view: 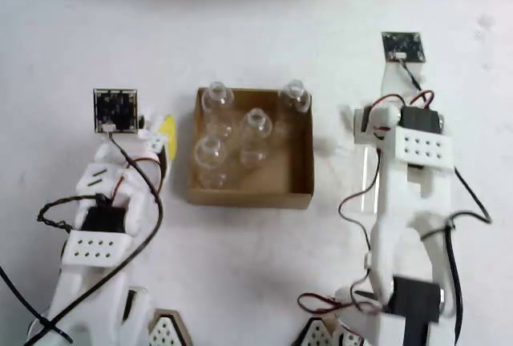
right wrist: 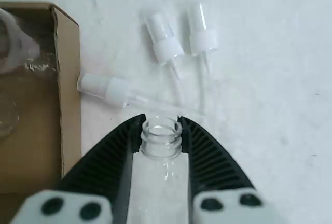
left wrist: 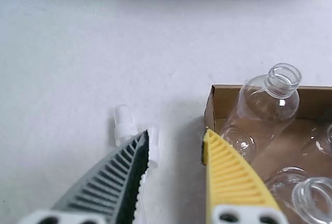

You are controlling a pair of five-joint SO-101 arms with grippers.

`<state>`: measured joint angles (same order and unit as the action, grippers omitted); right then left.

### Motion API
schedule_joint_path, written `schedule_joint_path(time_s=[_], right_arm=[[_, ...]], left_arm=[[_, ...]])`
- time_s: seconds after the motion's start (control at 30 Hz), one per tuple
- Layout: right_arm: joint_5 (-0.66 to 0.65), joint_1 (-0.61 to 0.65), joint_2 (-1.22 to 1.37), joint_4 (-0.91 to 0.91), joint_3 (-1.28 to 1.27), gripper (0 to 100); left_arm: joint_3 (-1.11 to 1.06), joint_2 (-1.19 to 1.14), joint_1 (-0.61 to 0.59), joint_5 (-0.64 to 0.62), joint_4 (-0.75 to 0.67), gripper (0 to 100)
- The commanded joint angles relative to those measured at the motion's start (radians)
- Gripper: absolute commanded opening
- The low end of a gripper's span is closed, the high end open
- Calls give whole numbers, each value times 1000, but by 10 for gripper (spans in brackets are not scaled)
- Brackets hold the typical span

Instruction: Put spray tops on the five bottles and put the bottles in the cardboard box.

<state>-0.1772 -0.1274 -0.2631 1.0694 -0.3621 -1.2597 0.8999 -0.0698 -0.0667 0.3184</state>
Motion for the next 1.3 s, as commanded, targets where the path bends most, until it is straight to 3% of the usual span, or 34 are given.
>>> schedule_joint_path(time_s=[0.0, 0.2, 0.4, 0.53, 0.73, 1.0, 1.17, 1.27], right_arm=[[0, -22, -150, -7, 11, 15], [11, 13, -384, -10, 6, 15], [11, 194, -634, -50, -98, 15], [11, 341, -808, -232, -301, 15], [0, 467, -1086, -653, -733, 15], [11, 484, -1351, -1001, -1163, 15], [11, 481, -1445, -1096, -1338, 15], [35, 478, -1465, -1046, -1330, 15]], left_arm=[[9, 28, 8, -51, 32, 162], [11, 145, 2, -60, 112, 162], [-51, 341, 2, -58, 164, 162], [-129, 495, 1, -58, 152, 162], [-218, 722, 1, -58, 178, 162], [-226, 931, 5, -58, 319, 162], [-226, 931, 5, -58, 319, 162], [-226, 931, 7, -58, 319, 162]])
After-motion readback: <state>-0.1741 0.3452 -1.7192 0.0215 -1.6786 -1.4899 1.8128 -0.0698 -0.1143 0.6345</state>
